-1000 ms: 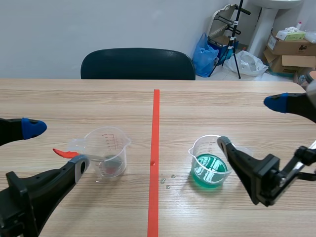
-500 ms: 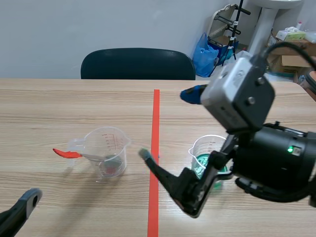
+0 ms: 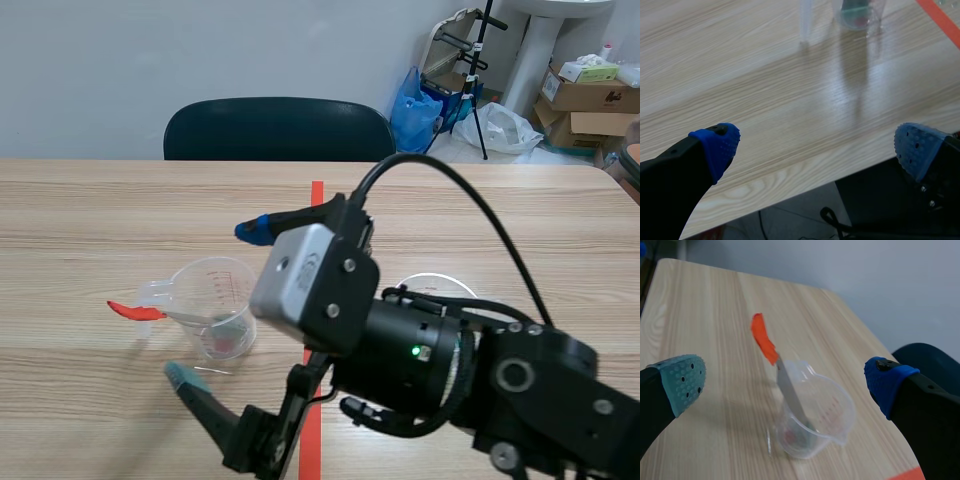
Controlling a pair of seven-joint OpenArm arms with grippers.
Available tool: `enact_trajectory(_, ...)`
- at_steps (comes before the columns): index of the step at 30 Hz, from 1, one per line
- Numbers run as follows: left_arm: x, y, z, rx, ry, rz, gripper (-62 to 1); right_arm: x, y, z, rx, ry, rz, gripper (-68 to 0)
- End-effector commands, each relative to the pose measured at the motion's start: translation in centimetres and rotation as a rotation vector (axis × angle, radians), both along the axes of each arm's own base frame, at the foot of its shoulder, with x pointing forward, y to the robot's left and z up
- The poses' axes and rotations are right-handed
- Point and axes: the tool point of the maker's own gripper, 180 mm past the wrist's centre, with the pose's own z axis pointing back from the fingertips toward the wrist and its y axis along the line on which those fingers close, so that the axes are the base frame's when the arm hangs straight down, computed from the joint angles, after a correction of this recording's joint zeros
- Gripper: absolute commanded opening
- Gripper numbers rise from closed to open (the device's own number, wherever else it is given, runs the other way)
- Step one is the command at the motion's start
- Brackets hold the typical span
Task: Do the redox reaction experiment
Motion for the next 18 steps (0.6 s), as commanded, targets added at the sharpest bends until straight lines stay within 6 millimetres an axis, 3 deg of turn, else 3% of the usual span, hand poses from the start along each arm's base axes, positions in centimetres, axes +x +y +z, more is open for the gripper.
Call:
enact_trajectory(1,-0.2,-0.3,0.5,-0.016,-0.01,-0.004,1.4,0.5,0.7,1.1,0.044,-0.029,-0.004,0.4)
enact_trajectory(5,-1.2,-0.4,0.3,-0.015,0.021,-0.011,1.4,0.6,2.2,0.1,0.059,-0.043,0.004,0.4)
enact_trajectory(12,-1.3,-0.6,0.3,0.0,0.016,-0.037,1.4,1.4,4.7,-1.2,0.084,-0.052,0.005,0.4)
enact_trajectory(18,-1.6,-0.5,-0.1,0.005,0.037,-0.035,1.4,2.7,5.7,-0.8,0.1,-0.064,-0.019,0.4)
